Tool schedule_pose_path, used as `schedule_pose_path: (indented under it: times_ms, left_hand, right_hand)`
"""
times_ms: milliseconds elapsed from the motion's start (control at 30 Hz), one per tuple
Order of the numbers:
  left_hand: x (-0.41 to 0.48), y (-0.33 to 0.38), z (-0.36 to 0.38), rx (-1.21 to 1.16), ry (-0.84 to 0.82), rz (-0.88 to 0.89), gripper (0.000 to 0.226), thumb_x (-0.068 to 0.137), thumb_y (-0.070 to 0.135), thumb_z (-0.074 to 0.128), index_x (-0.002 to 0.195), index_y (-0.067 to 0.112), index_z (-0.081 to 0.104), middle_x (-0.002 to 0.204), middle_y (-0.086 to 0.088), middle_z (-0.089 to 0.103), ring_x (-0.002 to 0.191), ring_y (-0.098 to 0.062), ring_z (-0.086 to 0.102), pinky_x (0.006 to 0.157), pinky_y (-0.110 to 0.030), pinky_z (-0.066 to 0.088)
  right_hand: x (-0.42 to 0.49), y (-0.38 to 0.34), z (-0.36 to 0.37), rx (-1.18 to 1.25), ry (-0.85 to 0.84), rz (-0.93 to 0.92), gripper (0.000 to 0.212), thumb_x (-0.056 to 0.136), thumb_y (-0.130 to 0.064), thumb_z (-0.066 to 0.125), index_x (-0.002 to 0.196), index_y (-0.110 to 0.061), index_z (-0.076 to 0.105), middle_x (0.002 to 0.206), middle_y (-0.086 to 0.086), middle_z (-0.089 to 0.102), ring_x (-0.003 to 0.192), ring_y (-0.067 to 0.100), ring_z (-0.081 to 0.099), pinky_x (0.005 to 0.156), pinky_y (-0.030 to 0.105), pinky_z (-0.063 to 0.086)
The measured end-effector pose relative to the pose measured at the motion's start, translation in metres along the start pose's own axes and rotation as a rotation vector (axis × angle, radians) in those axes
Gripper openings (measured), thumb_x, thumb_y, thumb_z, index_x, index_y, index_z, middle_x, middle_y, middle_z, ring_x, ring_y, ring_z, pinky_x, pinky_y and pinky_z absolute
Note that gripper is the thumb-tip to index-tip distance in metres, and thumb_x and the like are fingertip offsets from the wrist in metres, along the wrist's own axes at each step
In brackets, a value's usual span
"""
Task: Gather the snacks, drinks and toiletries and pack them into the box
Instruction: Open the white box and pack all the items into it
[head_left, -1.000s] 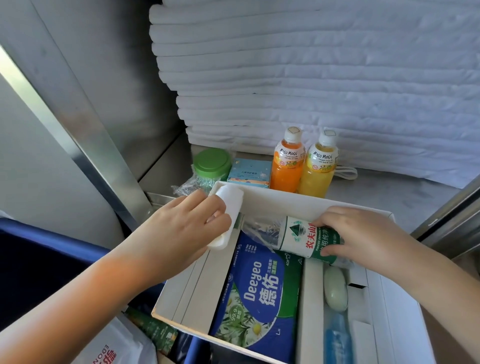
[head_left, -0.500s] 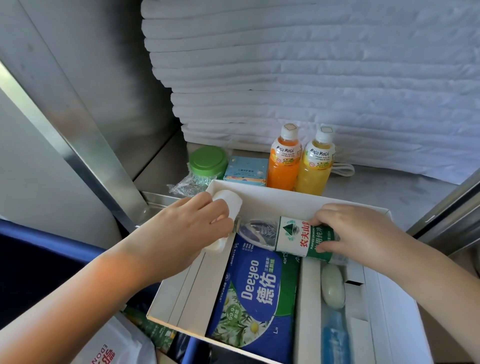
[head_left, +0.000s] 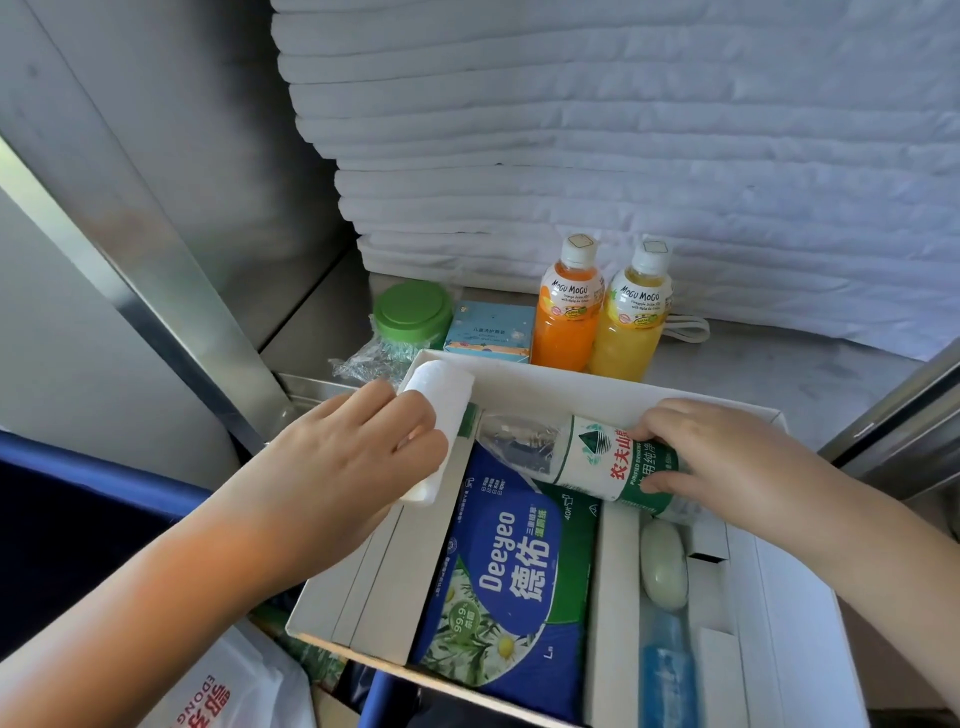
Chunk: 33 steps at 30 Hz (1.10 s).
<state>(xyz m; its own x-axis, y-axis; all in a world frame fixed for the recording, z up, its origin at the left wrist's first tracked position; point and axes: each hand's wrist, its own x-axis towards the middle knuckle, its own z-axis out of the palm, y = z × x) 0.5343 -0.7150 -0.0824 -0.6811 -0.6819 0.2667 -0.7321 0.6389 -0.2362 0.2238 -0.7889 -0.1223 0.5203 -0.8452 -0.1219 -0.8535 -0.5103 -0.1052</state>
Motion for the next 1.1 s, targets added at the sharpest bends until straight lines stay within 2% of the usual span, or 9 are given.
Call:
schedule_pose_path:
  times_ms: [133, 300, 467, 533, 600, 667, 867, 1000, 1100]
  left_hand:
    - [0.003, 0.0, -0.002, -0.005, -0.034, -0.003, 0.061, 0.039, 0.014, 0.086, 0.088, 0.022, 0.05, 0.091, -0.001, 0.057, 0.076, -0.021, 0.054, 0.055, -0.03, 0.053]
    - [0.004, 0.001, 0.001, -0.034, -0.05, -0.043, 0.054, 0.041, 0.012, 0.084, 0.087, 0.022, 0.057, 0.093, 0.0, 0.055, 0.078, -0.021, 0.054, 0.056, -0.028, 0.051]
    - [-0.001, -0.005, 0.002, -0.128, 0.11, -0.113, 0.049, 0.06, 0.015, 0.082, 0.098, 0.02, 0.052, 0.101, 0.002, 0.051, 0.087, -0.02, 0.047, 0.067, -0.022, 0.04]
    - [0.004, -0.003, 0.003, -0.19, 0.161, -0.112, 0.044, 0.066, 0.017, 0.079, 0.1, 0.018, 0.051, 0.104, 0.002, 0.049, 0.089, -0.022, 0.048, 0.071, -0.023, 0.038]
    - [0.011, 0.003, 0.006, -0.218, 0.157, -0.063, 0.041, 0.069, 0.02, 0.075, 0.1, 0.018, 0.049, 0.105, 0.001, 0.049, 0.088, -0.023, 0.05, 0.069, -0.027, 0.043]
    - [0.018, 0.008, 0.008, -0.199, 0.132, 0.012, 0.04, 0.07, 0.02, 0.076, 0.099, 0.015, 0.049, 0.103, -0.001, 0.052, 0.085, -0.022, 0.051, 0.066, -0.029, 0.046]
    - [0.031, 0.011, 0.011, -0.217, 0.113, 0.152, 0.044, 0.071, 0.019, 0.078, 0.1, 0.014, 0.045, 0.106, 0.0, 0.044, 0.086, -0.02, 0.048, 0.068, -0.022, 0.035]
    - [0.032, 0.011, 0.016, -0.194, 0.12, 0.215, 0.042, 0.075, 0.021, 0.076, 0.102, 0.015, 0.045, 0.106, -0.003, 0.055, 0.085, -0.021, 0.053, 0.068, -0.026, 0.042]
    - [0.035, 0.013, 0.019, -0.22, 0.16, 0.242, 0.035, 0.081, 0.021, 0.071, 0.103, 0.013, 0.045, 0.108, -0.003, 0.051, 0.085, -0.021, 0.053, 0.067, -0.029, 0.045]
  right_hand:
    - [0.001, 0.002, -0.003, 0.003, -0.009, 0.0, 0.041, 0.082, -0.043, 0.065, 0.118, -0.026, 0.054, 0.117, -0.013, 0.054, 0.109, 0.005, 0.049, 0.087, 0.021, 0.037]
    - [0.001, 0.005, -0.006, 0.027, -0.008, -0.003, 0.041, 0.079, -0.043, 0.069, 0.116, -0.029, 0.057, 0.112, -0.017, 0.056, 0.102, 0.001, 0.049, 0.076, 0.016, 0.034]
    - [0.0, 0.003, -0.012, 0.071, -0.023, 0.013, 0.044, 0.077, -0.042, 0.072, 0.117, -0.031, 0.059, 0.114, -0.016, 0.059, 0.105, 0.004, 0.053, 0.086, 0.026, 0.043]
    - [-0.001, 0.002, -0.011, 0.058, -0.014, -0.007, 0.045, 0.078, -0.044, 0.069, 0.12, -0.032, 0.057, 0.114, -0.017, 0.058, 0.105, 0.003, 0.052, 0.084, 0.021, 0.04]
    - [-0.002, 0.001, -0.009, 0.035, -0.004, -0.036, 0.044, 0.081, -0.044, 0.066, 0.122, -0.033, 0.055, 0.113, -0.018, 0.056, 0.105, 0.002, 0.05, 0.079, 0.014, 0.035]
    - [-0.003, 0.0, -0.007, 0.03, -0.007, -0.059, 0.044, 0.083, -0.043, 0.064, 0.124, -0.033, 0.053, 0.112, -0.018, 0.053, 0.105, 0.002, 0.049, 0.081, 0.015, 0.036]
    - [-0.011, -0.004, -0.008, 0.068, 0.011, -0.064, 0.046, 0.084, -0.046, 0.061, 0.124, -0.028, 0.048, 0.115, -0.019, 0.048, 0.105, 0.003, 0.048, 0.089, 0.022, 0.039]
    - [-0.021, -0.01, -0.015, 0.21, 0.168, -0.1, 0.069, 0.078, -0.04, 0.07, 0.135, -0.037, 0.031, 0.116, -0.039, 0.028, 0.106, -0.011, 0.04, 0.084, 0.005, 0.031]
    - [-0.024, -0.019, -0.023, 0.333, 0.149, -0.218, 0.083, 0.073, -0.044, 0.071, 0.139, -0.05, 0.02, 0.136, -0.045, 0.016, 0.122, -0.023, 0.022, 0.094, -0.006, 0.015]
